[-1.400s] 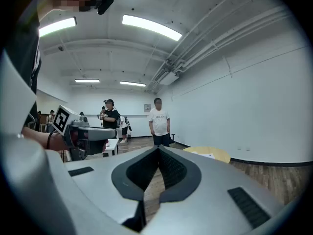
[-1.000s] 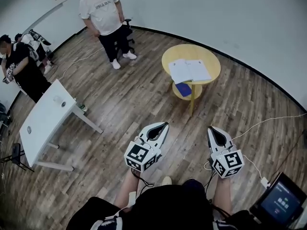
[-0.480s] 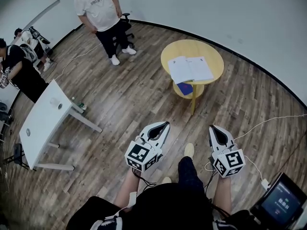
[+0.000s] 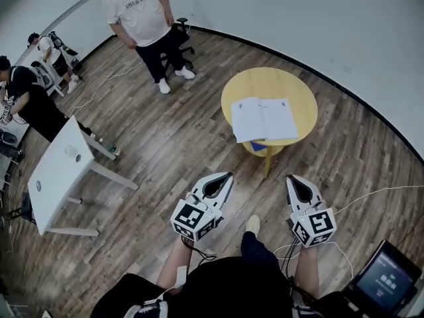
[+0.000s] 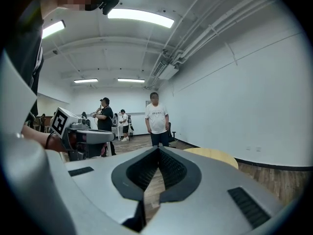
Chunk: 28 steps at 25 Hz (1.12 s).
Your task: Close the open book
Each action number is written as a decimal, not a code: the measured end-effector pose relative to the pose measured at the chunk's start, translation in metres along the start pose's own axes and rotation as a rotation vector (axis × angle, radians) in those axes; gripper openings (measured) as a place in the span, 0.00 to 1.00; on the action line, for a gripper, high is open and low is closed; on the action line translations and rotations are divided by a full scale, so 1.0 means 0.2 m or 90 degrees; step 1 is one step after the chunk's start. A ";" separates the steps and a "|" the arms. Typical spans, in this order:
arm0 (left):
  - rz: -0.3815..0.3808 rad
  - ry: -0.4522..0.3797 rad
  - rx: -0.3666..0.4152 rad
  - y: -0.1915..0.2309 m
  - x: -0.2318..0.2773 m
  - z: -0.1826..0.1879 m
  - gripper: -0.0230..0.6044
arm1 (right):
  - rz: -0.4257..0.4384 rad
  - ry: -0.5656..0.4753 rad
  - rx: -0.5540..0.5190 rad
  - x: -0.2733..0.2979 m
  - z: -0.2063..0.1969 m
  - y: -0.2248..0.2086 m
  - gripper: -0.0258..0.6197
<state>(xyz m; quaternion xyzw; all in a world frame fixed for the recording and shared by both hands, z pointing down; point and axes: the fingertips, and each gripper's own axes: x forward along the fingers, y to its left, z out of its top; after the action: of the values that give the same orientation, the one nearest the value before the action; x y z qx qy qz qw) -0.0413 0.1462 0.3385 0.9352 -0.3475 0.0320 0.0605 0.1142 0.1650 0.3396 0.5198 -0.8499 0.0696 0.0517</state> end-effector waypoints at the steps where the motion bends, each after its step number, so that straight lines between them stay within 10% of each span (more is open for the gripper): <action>1: 0.005 0.002 -0.003 0.02 0.06 0.00 0.03 | 0.006 0.002 0.003 0.04 0.01 -0.06 0.04; 28: 0.056 0.046 -0.057 0.58 0.50 -0.07 0.03 | 0.074 0.071 0.013 0.78 -0.02 -0.32 0.04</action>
<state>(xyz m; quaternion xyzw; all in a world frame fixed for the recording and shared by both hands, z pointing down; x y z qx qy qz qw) -0.0418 -0.0041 0.3730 0.9137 -0.3866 0.0530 0.1137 0.1003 0.0012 0.3731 0.4656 -0.8735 0.1103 0.0894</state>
